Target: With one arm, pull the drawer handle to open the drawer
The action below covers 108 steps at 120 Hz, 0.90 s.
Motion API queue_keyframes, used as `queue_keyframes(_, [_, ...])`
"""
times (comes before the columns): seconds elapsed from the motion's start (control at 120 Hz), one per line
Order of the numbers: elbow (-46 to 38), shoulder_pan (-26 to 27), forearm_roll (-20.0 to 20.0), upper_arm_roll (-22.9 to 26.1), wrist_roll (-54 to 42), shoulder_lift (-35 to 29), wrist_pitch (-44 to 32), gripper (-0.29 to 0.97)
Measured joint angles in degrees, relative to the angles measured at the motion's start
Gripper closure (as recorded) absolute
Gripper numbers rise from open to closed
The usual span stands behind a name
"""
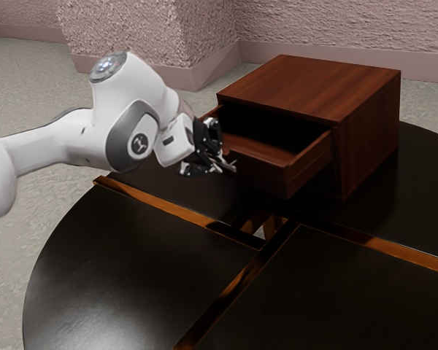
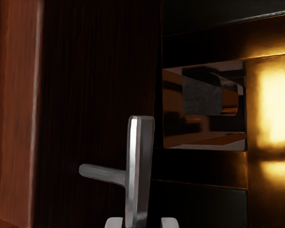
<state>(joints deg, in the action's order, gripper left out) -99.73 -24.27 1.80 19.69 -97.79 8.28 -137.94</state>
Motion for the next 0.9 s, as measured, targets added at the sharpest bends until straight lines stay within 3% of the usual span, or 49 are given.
queue_keyframes(0.467, [-3.8, 0.5, 0.3, -1.8, -0.1, -4.1, 0.8, 0.68])
queue_keyframes(0.65, [-4.0, 1.3, 2.4, -6.2, -0.3, -11.3, 4.4, 0.67])
queue_keyframes(0.808, [-0.3, 0.4, 7.9, -16.6, 0.3, -19.2, 16.0, 0.37])
queue_keyframes(0.9, [0.3, -0.2, 4.2, -21.7, 3.1, -21.4, 25.4, 0.24])
